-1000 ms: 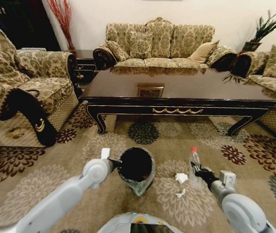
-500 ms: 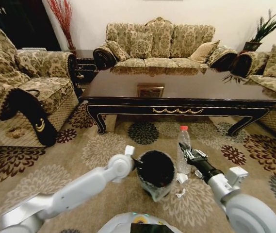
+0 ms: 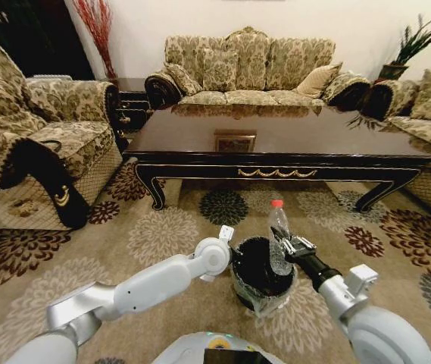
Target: Move to the front of the table and pick up the trash from the floor, then place it into the trash bin.
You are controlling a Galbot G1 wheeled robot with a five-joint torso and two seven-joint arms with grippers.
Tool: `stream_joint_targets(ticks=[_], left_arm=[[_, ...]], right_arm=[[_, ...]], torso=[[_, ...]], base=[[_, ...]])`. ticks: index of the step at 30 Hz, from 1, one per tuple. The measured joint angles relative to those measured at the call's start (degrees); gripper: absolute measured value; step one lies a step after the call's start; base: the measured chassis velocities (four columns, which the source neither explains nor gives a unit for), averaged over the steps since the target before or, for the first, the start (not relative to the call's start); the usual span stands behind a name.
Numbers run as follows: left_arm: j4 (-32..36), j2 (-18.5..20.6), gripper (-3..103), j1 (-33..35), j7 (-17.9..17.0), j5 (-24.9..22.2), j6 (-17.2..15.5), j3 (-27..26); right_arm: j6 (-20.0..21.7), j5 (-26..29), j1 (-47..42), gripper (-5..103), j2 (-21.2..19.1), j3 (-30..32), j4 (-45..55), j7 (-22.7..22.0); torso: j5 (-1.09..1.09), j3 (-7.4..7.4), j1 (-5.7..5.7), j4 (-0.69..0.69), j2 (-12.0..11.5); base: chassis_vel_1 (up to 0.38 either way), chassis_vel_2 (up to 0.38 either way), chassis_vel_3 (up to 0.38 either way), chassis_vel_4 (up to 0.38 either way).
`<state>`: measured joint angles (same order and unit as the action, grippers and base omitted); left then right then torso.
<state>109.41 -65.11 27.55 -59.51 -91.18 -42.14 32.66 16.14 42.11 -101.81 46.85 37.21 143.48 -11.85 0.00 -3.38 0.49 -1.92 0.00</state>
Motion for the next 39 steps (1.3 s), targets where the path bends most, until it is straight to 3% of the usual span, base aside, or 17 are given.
stream_joint_targets(ticks=[1, 3, 7, 8, 11, 12, 14, 15, 16, 17, 19, 20, 23, 27, 31, 37, 39], left_arm=[[0.0, 0.1, 0, -0.1, -0.1, 0.0, 0.0, 0.0], [0.3, 0.3, 0, -0.1, -0.1, -0.1, 0.0, -0.1], [0.4, 0.5, 0, -0.1, -0.1, -0.2, 0.0, -0.4], [0.5, 0.5, 0, 0.0, -0.2, -0.2, 0.0, -0.5], [0.7, 0.6, 0, 0.2, -0.2, -0.2, 0.0, -0.8], [0.8, 0.7, 0, 0.6, -0.2, -0.3, 0.0, -1.1], [1.0, 0.8, 0, 0.8, -0.2, -0.4, 0.0, -1.2], [1.1, 1.0, 0, 1.0, -0.2, -0.4, 0.0, -1.2], [1.2, 1.3, 0, 1.1, -0.2, -0.4, 0.0, -1.4], [1.4, 1.6, 0, 1.4, -0.2, -0.3, 0.0, -1.6], [1.6, 2.0, 0, 1.8, -0.2, -0.2, 0.0, -2.0], [2.0, 2.7, 0, 2.4, -0.2, -0.1, 0.0, -2.8], [2.9, 4.4, 0, 4.2, -0.1, 0.0, 0.0, -4.8], [4.5, 9.5, 0, 9.1, 1.9, 1.2, 0.0, -10.1], [5.2, 11.3, 0, 12.3, 2.9, 2.0, 0.0, -13.7], [7.1, 16.0, 0, 23.4, 5.5, 5.3, 0.0, -26.3], [7.4, 16.4, 0, 24.8, 5.8, 5.6, 0.0, -27.9]], right_arm=[[0.2, -0.8, -0.9, 28, 0.4, 0.0, 0.0, 0.2], [0.3, -1.5, -1.3, 45, 0.7, 0.0, -0.1, 0.3], [0.4, -1.7, -1.4, 51, 0.9, -0.1, -0.1, 0.3], [0.5, -1.7, -1.6, 61, 1.0, -0.1, -0.1, 0.3], [0.7, -1.8, -1.9, 61, 1.2, 0.0, -0.1, 0.3], [0.8, -2.1, -2.1, 72, 1.4, 0.0, -0.1, 0.2], [0.9, -2.7, -2.3, 72, 1.5, 0.0, -0.2, 0.2], [0.9, -3.7, -2.5, 83, 1.7, 0.0, -0.2, 0.3], [0.8, -4.6, -2.6, 83, 1.9, 0.0, -0.2, 0.3], [0.8, -4.8, -2.7, 93, 2.2, 0.0, -0.2, 0.3], [0.8, -4.9, -2.8, 93, 2.4, 0.0, -0.2, 0.2], [0.8, -4.7, -2.7, 99, 2.6, 0.1, -0.2, -0.1], [0.7, -3.6, -2.1, 100, 3.0, 0.3, -0.2, -0.8], [0.5, -1.0, 0.1, 100, 3.0, 1.2, -2.0, -1.5], [0.3, -0.2, 1.2, 100, 2.6, 1.5, -4.1, -1.5], [-2.6, -0.2, 3.2, 100, 0.0, 1.6, -13.7, 2.3], [-3.0, -0.1, 3.6, 100, -0.5, 1.4, -15.0, 2.8]], torso=[[0.00, 0.00, 0.00, 0.01, 0.0], [0.00, 0.00, 0.00, 0.01, 0.0], [0.00, 0.00, 0.00, 0.00, 0.0], [0.00, 0.00, 0.00, 0.00, 0.0], [0.00, 0.00, 0.00, 0.00, 0.0], [0.00, 0.00, 0.00, 0.01, 0.0], [0.00, 0.00, 0.00, 0.00, 0.0], [0.00, 0.00, 0.00, 0.01, 0.0], [0.00, 0.00, 0.00, 0.01, 0.0], [0.00, 0.00, 0.00, 0.01, 0.0], [-0.01, 0.00, 0.00, 0.02, 0.0], [0.00, 0.00, 0.00, 0.02, 0.0], [-0.01, 0.00, 0.00, 0.01, 0.0], [0.01, 0.00, 0.00, 0.00, 0.0], [-0.03, 0.00, 0.00, 0.00, 0.0], [0.00, 0.01, 0.00, 0.01, 0.0], [0.01, 0.00, 0.00, -0.01, 0.0]], base=[[0.000, 0.000, 0.000, 0.000], [0.000, 0.000, 0.000, 0.000], [0.000, 0.000, 0.000, 0.000], [0.000, 0.000, 0.000, 0.000], [0.000, 0.000, 0.000, 0.000], [0.000, 0.000, 0.000, 0.000], [0.000, 0.000, 0.000, 0.000], [0.000, 0.000, 0.000, 0.000], [0.000, 0.000, 0.000, 0.000], [0.000, 0.000, 0.000, 0.000], [0.000, 0.000, 0.000, 0.000], [0.000, 0.000, 0.000, 0.000], [0.000, 0.000, 0.000, 0.000], [0.000, 0.000, 0.000, 0.000], [0.000, 0.000, 0.000, 0.000], [0.000, 0.000, 0.000, 0.000], [0.000, 0.000, 0.000, 0.000]])
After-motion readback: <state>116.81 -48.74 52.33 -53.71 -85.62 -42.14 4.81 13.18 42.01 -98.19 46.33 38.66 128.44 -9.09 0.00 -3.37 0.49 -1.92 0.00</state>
